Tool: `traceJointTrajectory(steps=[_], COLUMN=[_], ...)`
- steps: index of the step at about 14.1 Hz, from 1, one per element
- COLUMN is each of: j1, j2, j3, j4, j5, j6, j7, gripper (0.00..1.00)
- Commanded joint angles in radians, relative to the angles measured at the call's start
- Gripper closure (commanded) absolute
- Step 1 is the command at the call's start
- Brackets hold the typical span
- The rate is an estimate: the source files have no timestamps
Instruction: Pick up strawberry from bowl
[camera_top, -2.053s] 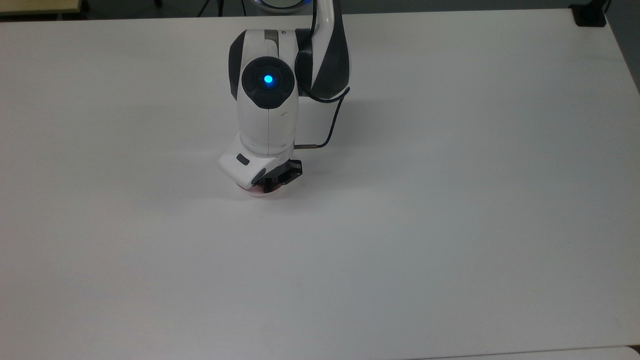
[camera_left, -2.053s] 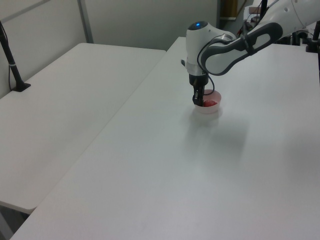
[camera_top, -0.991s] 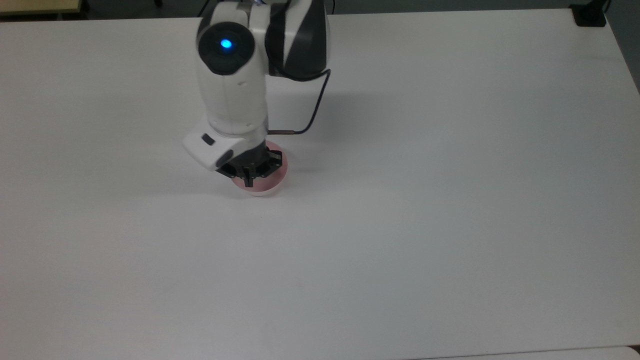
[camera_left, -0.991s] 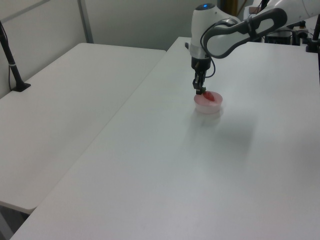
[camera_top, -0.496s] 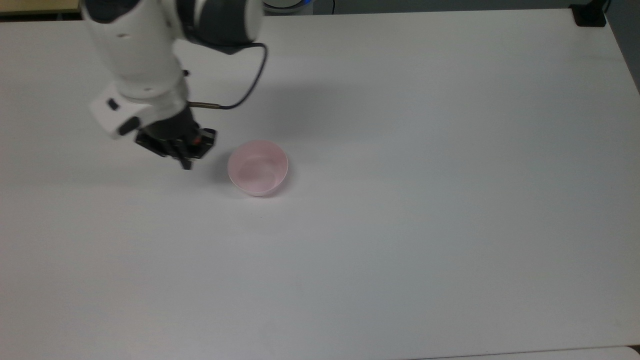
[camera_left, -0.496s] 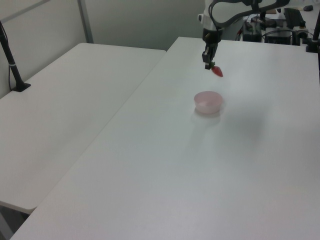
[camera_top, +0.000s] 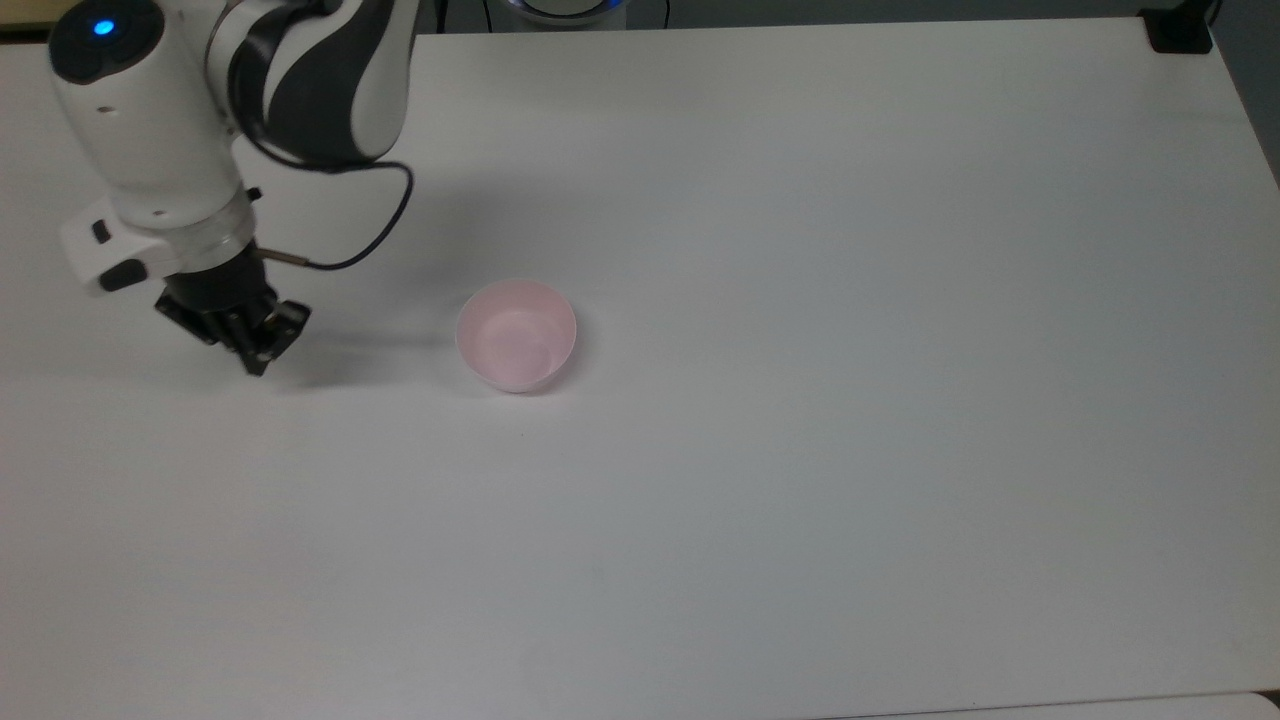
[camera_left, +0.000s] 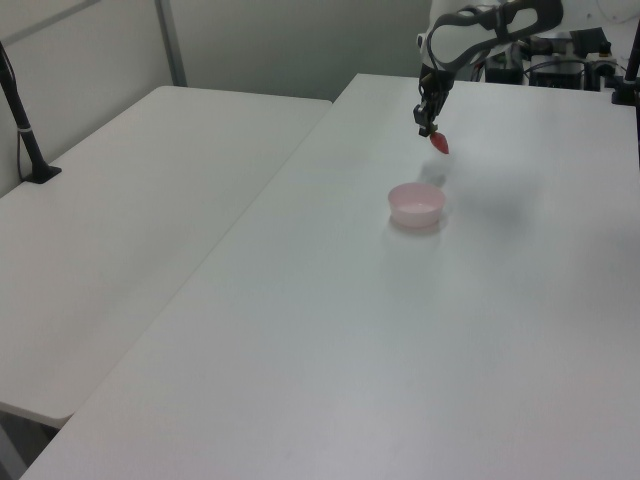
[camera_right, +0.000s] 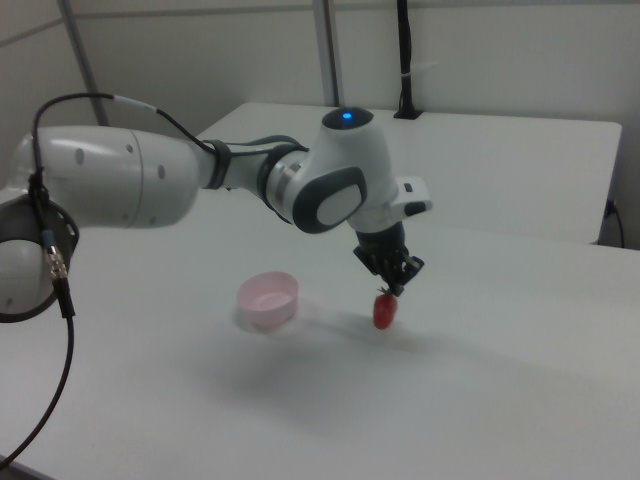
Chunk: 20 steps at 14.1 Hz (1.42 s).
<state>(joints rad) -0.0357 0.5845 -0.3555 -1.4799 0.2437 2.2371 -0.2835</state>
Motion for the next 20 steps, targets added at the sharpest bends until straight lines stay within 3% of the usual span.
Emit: traceJointTrajectory(steps=[1, 3, 4, 5, 8, 11, 12, 15, 18, 20], j1=[-0.020, -0.021, -0.021, -0.020, -0.003, 0.019, 0.039, 0.046, 0.039, 0.033], j2=[0.106, 0.120, 0.120, 0.114, 0.042, -0.124, -0.225, -0.375, -0.468, -0.521], j3=[-0.007, -0.007, -0.007, -0.007, -0.007, 0.001, 0.006, 0.052, 0.131, 0.176], j4=[0.081, 0.073, 0.072, 0.070, 0.034, -0.054, -0.092, -0.102, -0.105, -0.111], j5=[0.039, 0.040, 0.039, 0.036, 0.031, 0.016, -0.025, -0.131, -0.213, -0.228], j6=[0.099, 0.179, 0.193, 0.193, 0.191, 0.153, 0.045, -0.268, -0.454, -0.536], j7=[0.021, 0.068, 0.079, 0.079, 0.086, 0.186, 0.222, 0.231, 0.231, 0.231], gripper=[1.00, 0.93, 0.64, 0.01, 0.00, 0.00, 0.00, 0.00, 0.00, 0.00])
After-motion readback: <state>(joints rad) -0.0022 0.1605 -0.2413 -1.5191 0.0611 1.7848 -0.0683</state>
